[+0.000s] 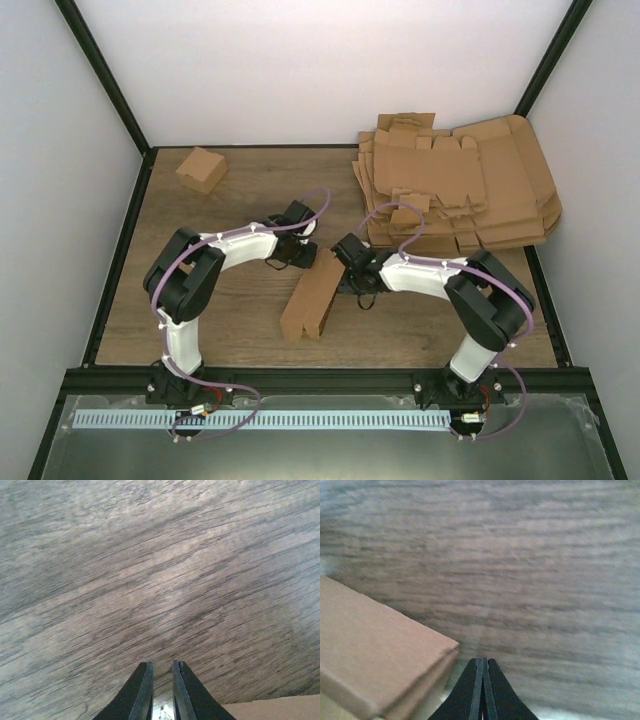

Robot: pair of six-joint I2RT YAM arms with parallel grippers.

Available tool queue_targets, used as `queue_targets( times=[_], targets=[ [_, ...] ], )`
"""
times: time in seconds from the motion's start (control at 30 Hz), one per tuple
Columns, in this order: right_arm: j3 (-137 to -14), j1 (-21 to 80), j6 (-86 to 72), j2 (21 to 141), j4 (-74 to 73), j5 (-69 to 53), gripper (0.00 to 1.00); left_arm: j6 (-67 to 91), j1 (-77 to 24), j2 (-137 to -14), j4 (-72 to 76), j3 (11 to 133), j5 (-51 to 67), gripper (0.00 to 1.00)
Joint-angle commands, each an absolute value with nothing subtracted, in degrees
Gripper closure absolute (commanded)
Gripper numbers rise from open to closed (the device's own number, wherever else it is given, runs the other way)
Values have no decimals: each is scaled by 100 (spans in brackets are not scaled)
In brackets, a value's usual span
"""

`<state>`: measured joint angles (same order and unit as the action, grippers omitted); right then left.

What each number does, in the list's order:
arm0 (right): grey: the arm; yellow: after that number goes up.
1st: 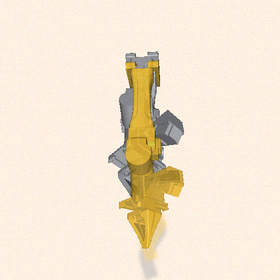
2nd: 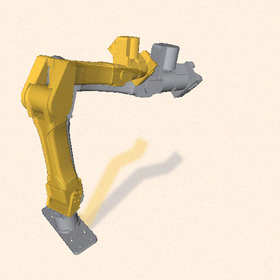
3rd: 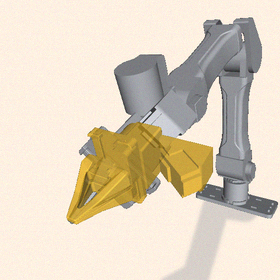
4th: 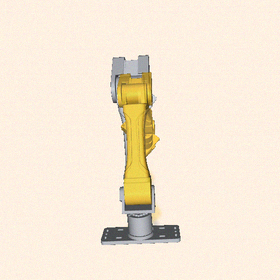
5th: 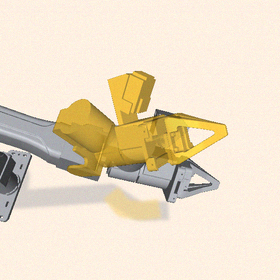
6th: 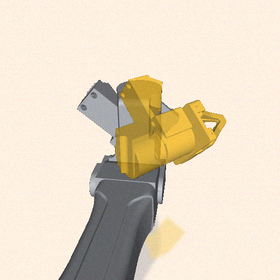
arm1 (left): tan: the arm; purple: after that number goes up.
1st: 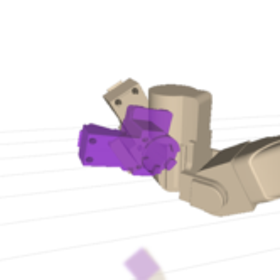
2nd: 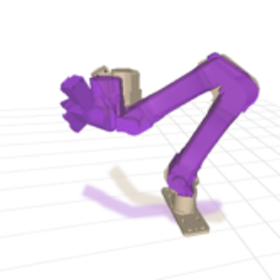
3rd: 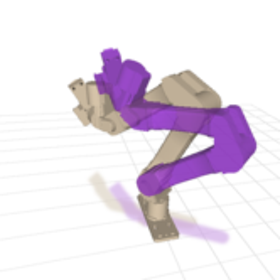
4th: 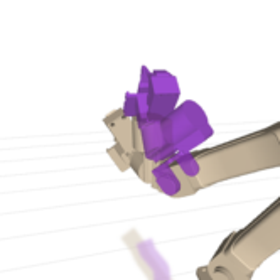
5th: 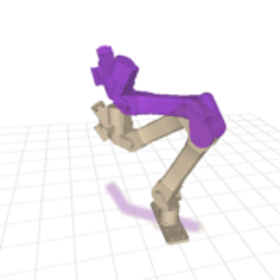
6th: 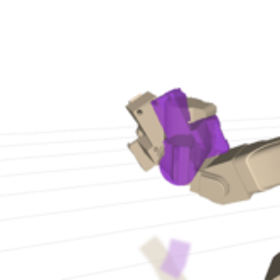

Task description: Fold the paper box

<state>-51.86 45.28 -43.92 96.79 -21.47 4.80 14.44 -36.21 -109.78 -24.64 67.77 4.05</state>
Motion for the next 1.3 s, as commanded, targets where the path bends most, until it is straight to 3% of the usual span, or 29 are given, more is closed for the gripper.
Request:
queue_targets(
  times=[0.0,0.23,0.67,0.8,0.87,0.97,1.1,1.27],
  targets=[
    [-4861,4448,-4349,9250,-2048,480,98,1382,-3562,-10808,-2537,6690,161,83],
    [-4489,4275,-4104,8704,-1927,375,97,1370,-3553,-10452,-2826,6809,-186,60],
    [-4165,4127,-3486,7490,-1882,571,96,1635,-3727,-8416,-3795,6365,156,38],
    [-4088,4119,-2906,7218,-1517,325,91,1957,-3979,-7490,-4037,5887,479,33],
    [-4123,4121,-2678,7166,-1350,46,89,2096,-4104,-7061,-4083,5703,678,25],
    [-4216,4116,-2492,7149,-1180,-271,86,2241,-4442,-6595,-4121,5692,861,0],
    [-4323,4120,-2440,7184,-1126,-342,85,2514,-5048,-6720,-4457,6303,447,0],
    [-4324,4121,-2428,7170,-1095,-375,85,2732,-5982,-7803,-5035,7350,-239,0]
  ],
)
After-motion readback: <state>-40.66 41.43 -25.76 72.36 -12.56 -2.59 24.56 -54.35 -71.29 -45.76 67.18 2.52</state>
